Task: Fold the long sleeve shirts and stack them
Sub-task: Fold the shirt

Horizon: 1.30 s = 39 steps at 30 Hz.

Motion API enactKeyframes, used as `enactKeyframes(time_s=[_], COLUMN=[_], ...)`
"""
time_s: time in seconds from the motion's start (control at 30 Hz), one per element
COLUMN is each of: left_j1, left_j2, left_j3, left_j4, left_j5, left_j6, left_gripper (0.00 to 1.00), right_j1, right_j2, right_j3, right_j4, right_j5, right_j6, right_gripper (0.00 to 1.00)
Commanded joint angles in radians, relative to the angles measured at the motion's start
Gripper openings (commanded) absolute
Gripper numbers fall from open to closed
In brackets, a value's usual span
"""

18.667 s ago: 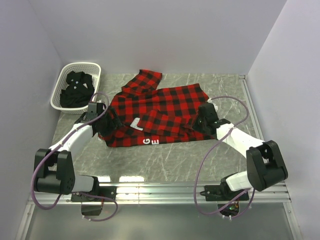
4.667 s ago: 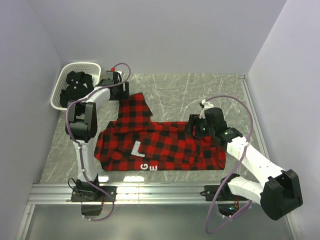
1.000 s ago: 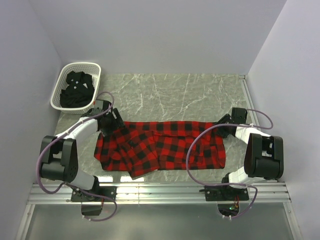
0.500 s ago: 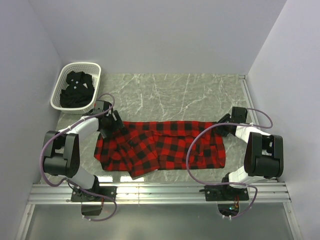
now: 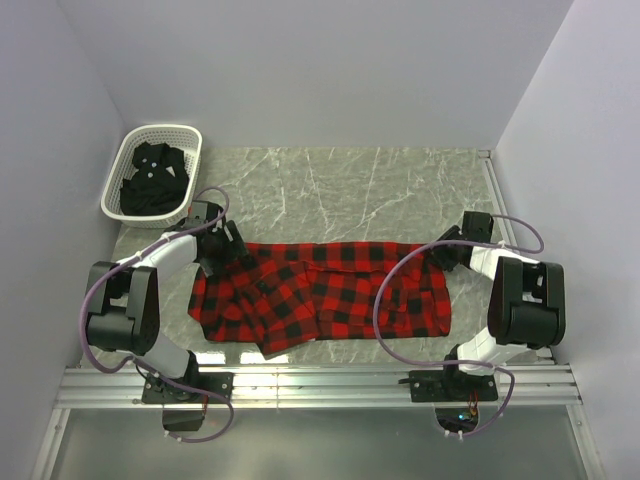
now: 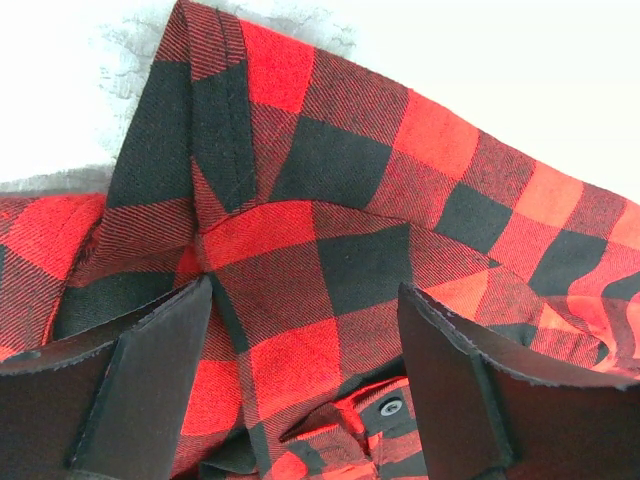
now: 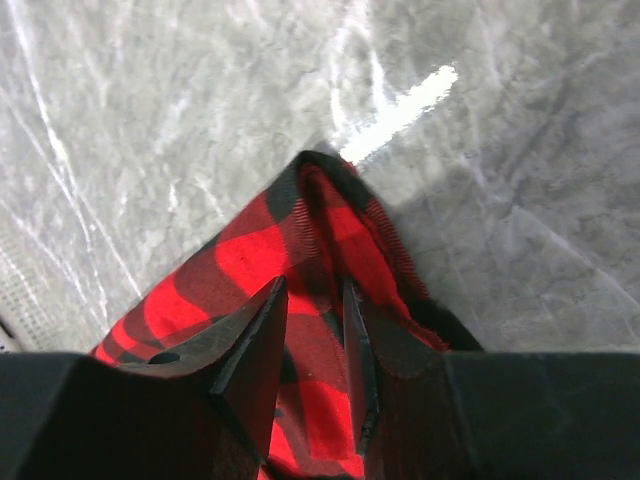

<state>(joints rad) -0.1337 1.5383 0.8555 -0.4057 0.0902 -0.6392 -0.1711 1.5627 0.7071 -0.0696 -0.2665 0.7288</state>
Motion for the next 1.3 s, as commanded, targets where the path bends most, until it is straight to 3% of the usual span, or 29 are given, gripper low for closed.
enactKeyframes(time_s=[0.0, 0.17, 0.33, 0.43, 0.7, 0.87, 0.97, 1.0, 1.03, 1.13, 1.27], left_j1=[0.005, 0.006, 0.008, 0.008, 0.009, 0.009, 0.009, 0.009, 0.009, 0.009, 0.009], left_j2=[0.008, 0.017, 0.029, 0.039, 0.054, 0.057, 0.052, 0.048, 0.046, 0.030, 0.000], left_j3=[0.027, 0.030, 0.025, 0.020, 0.017, 0.019, 0.017, 0.019, 0.019, 0.022, 0.039], left_j4=[0.001, 0.001, -0.004, -0.008, -0.018, -0.019, -0.016, -0.018, -0.016, -0.012, -0.013], left_j5=[-0.001, -0.003, -0.010, -0.021, -0.038, -0.038, -0.043, -0.041, -0.044, -0.049, -0.053], left_j6=[0.021, 0.021, 0.021, 0.023, 0.023, 0.023, 0.023, 0.023, 0.023, 0.021, 0.013], left_gripper=[0.81, 0.81, 0.81, 0.81, 0.81, 0.81, 0.81, 0.81, 0.82, 0.83, 0.84], right_j1=[-0.007, -0.005, -0.005, -0.007, -0.005, -0.007, -0.002, 0.001, 0.002, 0.021, 0.067], right_j2=[0.023, 0.036, 0.031, 0.025, 0.060, 0.102, 0.093, 0.074, 0.062, 0.007, -0.067], right_j3=[0.032, 0.031, 0.052, 0.100, 0.201, 0.233, 0.236, 0.238, 0.239, 0.255, 0.264], right_j4=[0.005, 0.019, -0.002, -0.053, -0.104, -0.133, -0.151, -0.168, -0.179, -0.219, -0.210], right_j5=[0.030, 0.032, 0.058, 0.105, 0.150, 0.135, 0.138, 0.147, 0.159, 0.223, 0.225], right_j6=[0.009, 0.003, -0.015, -0.049, -0.117, -0.137, -0.143, -0.144, -0.146, -0.155, -0.163], right_gripper=[0.37, 0.36, 0.10, 0.03, 0.00, 0.05, 0.15, 0.18, 0.35, 0.47, 0.48])
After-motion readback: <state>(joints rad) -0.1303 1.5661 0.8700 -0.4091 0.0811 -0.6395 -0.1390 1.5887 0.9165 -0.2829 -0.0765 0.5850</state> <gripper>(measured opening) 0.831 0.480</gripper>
